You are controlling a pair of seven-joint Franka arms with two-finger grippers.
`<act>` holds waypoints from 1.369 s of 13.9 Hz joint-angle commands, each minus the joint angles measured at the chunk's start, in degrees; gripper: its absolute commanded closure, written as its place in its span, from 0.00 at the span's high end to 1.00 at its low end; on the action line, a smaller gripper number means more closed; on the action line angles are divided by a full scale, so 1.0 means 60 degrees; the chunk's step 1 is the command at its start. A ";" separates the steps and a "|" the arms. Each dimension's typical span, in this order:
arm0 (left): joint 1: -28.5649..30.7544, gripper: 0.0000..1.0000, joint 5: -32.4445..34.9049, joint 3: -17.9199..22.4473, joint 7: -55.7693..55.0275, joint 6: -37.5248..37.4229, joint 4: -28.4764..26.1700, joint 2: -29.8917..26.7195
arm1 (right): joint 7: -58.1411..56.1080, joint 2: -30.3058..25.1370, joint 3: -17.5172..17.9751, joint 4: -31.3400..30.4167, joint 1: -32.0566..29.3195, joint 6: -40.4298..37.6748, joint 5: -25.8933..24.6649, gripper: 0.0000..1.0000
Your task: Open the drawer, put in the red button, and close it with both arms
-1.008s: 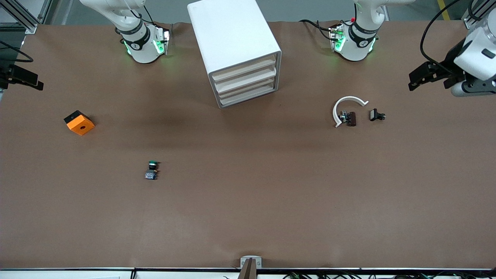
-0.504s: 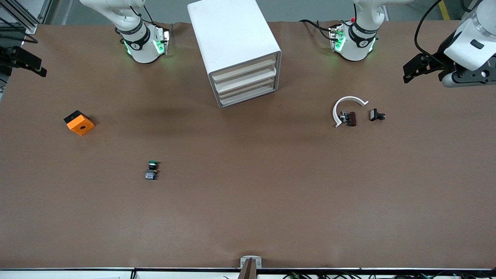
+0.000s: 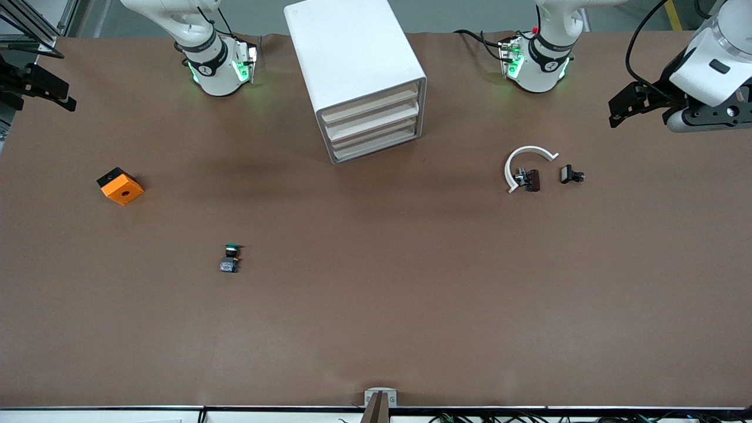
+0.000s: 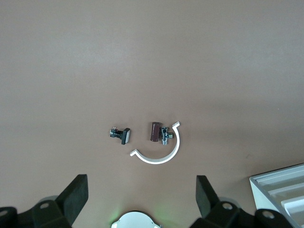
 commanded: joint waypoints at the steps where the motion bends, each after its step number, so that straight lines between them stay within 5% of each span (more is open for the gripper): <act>1: 0.0153 1.00 -0.0097 0.0009 -0.0091 0.0050 0.0152 0.0094 | 0.0504 -0.0127 -0.0024 -0.0074 0.0038 0.0176 0.0346 1.00; 19: 0.0475 1.00 -0.0024 -0.0005 0.0041 -0.0023 0.0680 0.0608 | 0.0360 -0.0127 -0.0038 -0.0030 0.0009 0.0689 0.0214 1.00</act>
